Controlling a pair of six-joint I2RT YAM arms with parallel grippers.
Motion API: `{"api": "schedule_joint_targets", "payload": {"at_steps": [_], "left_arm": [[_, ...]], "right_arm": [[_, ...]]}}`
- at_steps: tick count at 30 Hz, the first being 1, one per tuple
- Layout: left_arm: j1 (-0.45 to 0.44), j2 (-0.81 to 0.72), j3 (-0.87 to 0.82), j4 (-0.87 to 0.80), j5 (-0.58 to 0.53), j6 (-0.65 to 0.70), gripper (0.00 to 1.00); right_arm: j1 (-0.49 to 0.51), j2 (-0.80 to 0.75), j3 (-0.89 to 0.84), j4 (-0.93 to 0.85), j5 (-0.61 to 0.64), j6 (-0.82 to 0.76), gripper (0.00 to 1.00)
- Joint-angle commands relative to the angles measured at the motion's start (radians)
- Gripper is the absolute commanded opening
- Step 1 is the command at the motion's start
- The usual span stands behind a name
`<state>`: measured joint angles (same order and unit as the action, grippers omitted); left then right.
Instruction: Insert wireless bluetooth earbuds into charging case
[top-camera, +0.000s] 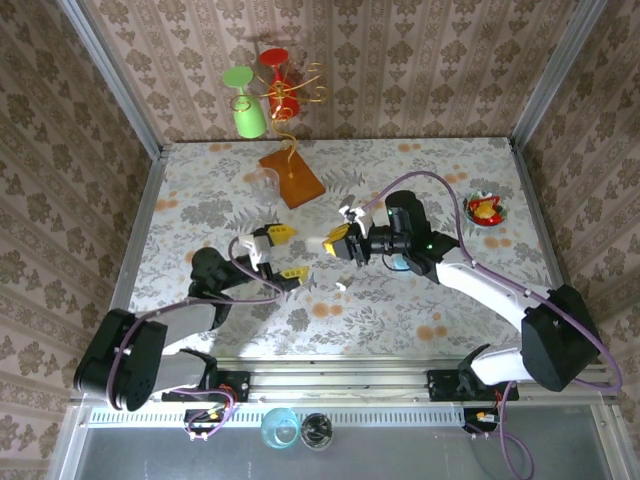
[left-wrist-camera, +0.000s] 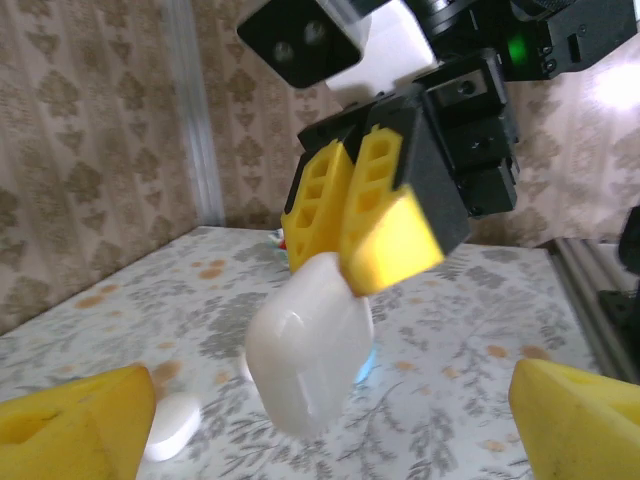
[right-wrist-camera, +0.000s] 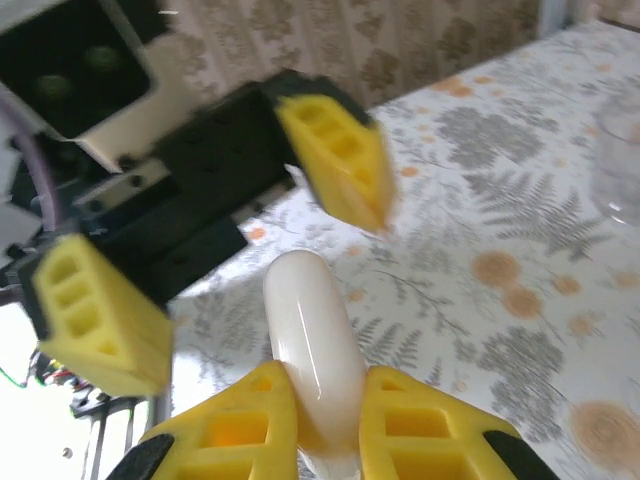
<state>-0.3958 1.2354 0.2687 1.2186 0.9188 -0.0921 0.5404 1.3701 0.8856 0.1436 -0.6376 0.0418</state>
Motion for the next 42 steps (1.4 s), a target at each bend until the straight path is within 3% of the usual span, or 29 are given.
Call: {"api": "schedule_joint_targets", "payload": {"at_steps": [1,4,8,13,22,26,30,38,42], "left_arm": [[0.017,-0.078,-0.013,-0.140,-0.097,0.113,0.96],[0.018,-0.181,0.001,-0.384,-0.179,0.237,1.00],[0.015,-0.299,0.037,-0.665,-0.252,0.359,1.00],[0.015,-0.367,0.055,-0.823,-0.268,0.431,1.00],[0.015,-0.360,0.050,-0.793,-0.258,0.416,1.00],[0.016,-0.354,0.046,-0.781,-0.253,0.402,1.00],[0.015,-0.344,0.047,-0.777,-0.256,0.392,1.00],[0.015,-0.311,0.046,-0.743,-0.250,0.379,1.00],[0.015,-0.301,0.049,-0.737,-0.240,0.368,1.00]], "right_arm": [[-0.057,0.062,-0.033,0.071,0.178,0.203,0.14],[-0.107,0.096,-0.075,0.104,0.247,0.349,0.14],[-0.136,0.139,-0.096,0.052,0.327,0.423,0.14],[-0.176,0.216,-0.109,0.024,0.338,0.526,0.14],[-0.185,0.340,-0.097,-0.007,0.360,0.559,0.17],[-0.186,0.351,-0.097,-0.005,0.373,0.559,0.28],[-0.186,0.313,-0.094,-0.021,0.397,0.521,0.45],[-0.199,0.232,0.039,-0.280,0.562,0.245,0.60],[-0.212,0.260,0.190,-0.511,0.625,0.023,0.70]]}}
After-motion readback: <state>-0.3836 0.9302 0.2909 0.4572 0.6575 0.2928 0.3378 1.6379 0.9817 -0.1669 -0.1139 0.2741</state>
